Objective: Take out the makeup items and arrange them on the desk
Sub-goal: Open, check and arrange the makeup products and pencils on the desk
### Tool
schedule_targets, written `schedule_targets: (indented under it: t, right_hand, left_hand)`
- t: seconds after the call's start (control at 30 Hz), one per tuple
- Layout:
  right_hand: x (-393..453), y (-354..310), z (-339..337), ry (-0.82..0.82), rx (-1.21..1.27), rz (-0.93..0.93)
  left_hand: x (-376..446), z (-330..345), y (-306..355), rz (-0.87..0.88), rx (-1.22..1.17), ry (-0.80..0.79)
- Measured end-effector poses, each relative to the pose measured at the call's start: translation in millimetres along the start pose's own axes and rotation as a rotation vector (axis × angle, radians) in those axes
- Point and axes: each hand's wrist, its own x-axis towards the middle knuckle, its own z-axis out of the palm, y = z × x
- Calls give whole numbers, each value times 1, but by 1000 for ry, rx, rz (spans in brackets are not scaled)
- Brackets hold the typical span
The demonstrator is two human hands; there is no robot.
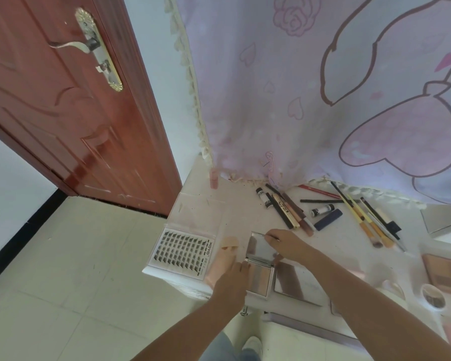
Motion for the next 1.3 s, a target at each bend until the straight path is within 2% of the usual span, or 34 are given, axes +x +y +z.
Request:
schedule_targets:
  t: [0.2, 0.43, 0.57, 0.63, 0.73, 0.87, 0.97, 1.07, 1.2, 1.3]
  right_hand:
    - [10, 8, 5, 72, -169, -67]
    - [5, 4, 2, 12, -261, -109]
    - [-8, 18, -7, 111, -329, -117]
    - [-23, 32, -11, 132, -480, -126]
    - [-49, 54, -9, 78, -748, -126]
    - [-63, 75, 8, 30, -925, -134]
    - [-60, 83, 14, 79, -858, -147]
    - [-62, 82, 12, 112, -641, -122]
    - [-83, 54, -8, 125, -370, -119]
    - [-99, 19, -32, 203, -324, -221]
  left_hand:
    - [-1, 1, 0, -16, 16, 9]
    - [-4, -2, 1, -24, -5, 19]
    - [-7, -1, -1, -26, -31, 64]
    - [-10, 0, -3, -17, -29, 85]
    - [-13, 0, -4, 28, -9, 126]
    - [-12, -5, 0, 89, -19, 167]
    - [-6, -12, 8, 129, -60, 164]
    - [2, -21, 17, 141, -203, 95]
    - [11, -45, 26, 136, -621, -72]
    - [11, -79, 32, 185, -910, -145]
